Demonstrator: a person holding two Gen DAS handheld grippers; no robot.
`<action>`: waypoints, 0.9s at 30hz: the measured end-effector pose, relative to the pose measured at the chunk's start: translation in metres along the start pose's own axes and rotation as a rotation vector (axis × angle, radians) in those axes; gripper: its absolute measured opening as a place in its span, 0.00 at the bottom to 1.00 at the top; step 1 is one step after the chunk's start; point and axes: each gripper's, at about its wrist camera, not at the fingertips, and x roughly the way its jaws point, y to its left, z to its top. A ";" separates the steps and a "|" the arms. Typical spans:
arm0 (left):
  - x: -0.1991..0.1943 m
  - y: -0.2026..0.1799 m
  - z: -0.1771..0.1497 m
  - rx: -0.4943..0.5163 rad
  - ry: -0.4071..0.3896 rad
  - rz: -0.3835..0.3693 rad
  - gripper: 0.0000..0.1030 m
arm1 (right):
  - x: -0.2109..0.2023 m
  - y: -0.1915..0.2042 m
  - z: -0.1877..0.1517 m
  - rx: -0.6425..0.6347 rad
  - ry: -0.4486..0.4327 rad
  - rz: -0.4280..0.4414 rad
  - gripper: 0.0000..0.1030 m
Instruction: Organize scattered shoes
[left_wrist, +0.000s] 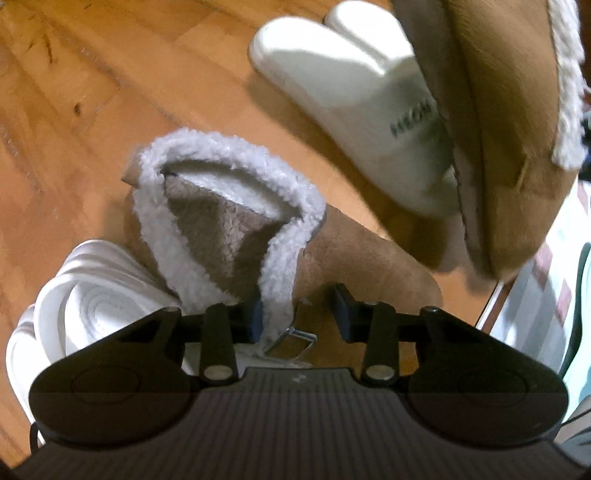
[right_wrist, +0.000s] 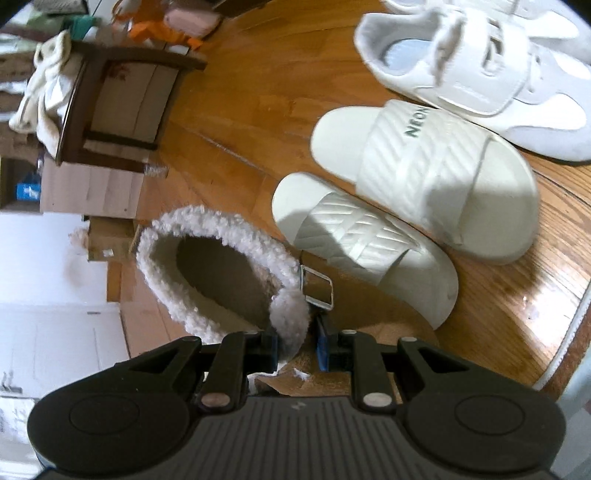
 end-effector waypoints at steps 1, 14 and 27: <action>-0.002 0.002 -0.006 -0.005 -0.002 0.001 0.36 | 0.003 0.002 -0.001 -0.002 0.009 0.003 0.19; -0.072 -0.014 -0.054 0.026 -0.057 0.097 0.40 | 0.038 0.048 -0.032 -0.043 0.038 0.095 0.58; -0.085 0.002 -0.080 -0.155 -0.048 0.066 0.77 | 0.066 0.044 -0.080 -0.841 -0.010 -0.201 0.73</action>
